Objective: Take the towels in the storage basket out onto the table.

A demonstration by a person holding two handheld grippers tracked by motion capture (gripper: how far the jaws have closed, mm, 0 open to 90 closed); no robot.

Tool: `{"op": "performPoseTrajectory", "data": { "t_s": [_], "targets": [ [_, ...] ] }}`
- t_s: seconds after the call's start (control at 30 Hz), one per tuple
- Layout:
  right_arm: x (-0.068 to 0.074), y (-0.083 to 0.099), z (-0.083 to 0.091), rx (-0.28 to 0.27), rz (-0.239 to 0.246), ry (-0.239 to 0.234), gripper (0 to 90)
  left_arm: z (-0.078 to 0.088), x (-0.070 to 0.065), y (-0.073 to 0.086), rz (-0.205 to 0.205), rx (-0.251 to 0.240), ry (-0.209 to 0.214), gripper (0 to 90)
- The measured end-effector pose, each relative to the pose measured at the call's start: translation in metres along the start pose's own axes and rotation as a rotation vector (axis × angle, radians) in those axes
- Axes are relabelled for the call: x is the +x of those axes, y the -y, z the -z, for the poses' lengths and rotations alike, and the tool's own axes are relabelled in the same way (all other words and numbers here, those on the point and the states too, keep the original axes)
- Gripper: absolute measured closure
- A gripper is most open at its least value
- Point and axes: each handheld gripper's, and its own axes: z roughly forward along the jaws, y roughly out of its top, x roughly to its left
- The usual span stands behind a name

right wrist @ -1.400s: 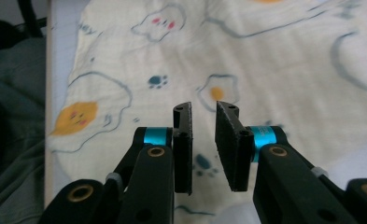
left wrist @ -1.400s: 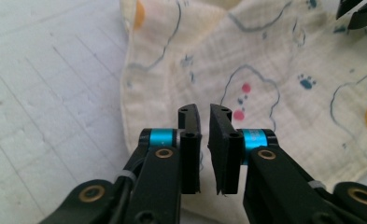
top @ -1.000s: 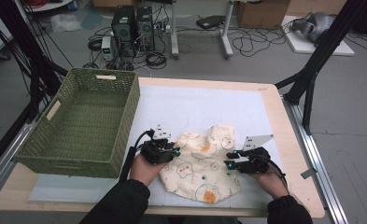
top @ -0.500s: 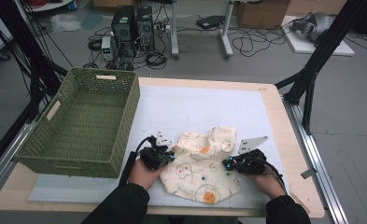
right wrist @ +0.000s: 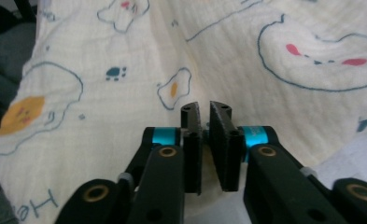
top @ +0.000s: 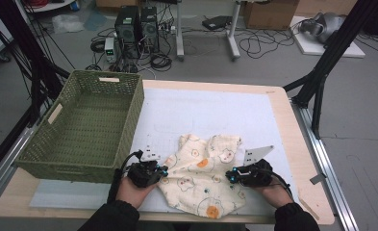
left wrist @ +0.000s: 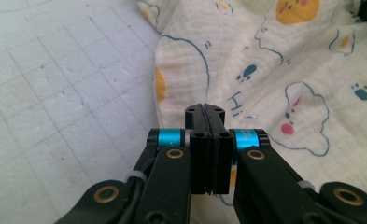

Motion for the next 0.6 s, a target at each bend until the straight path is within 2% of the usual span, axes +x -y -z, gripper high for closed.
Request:
{"op": "performPoseTrajectory", "data": {
  "t_s": [0.1,0.23,0.3,0.37,0.47,0.6],
  "targets": [
    [-0.006,-0.002,0.012,-0.064,-0.023,0.027,73.5,0.002,0.001,-0.010,0.002,-0.045,0.014,74.7],
    [-0.018,-0.003,0.025,-0.110,-0.058,0.101,73.5,-0.002,0.002,-0.028,-0.004,-0.087,0.025,71.7],
    [-0.025,-0.003,0.027,-0.112,-0.072,0.134,73.5,-0.009,0.004,-0.040,-0.001,-0.106,0.029,71.9],
    [-0.033,-0.003,0.025,-0.100,-0.093,0.161,72.9,-0.019,0.006,-0.050,-0.015,-0.102,0.012,72.5],
    [-0.045,-0.002,0.018,-0.086,-0.118,0.174,69.0,-0.037,0.010,-0.059,0.011,-0.118,-0.006,73.5],
    [-0.056,-0.003,0.007,-0.068,-0.140,0.176,66.5,-0.061,0.015,-0.065,0.046,-0.098,-0.038,71.9]
  ]
}}
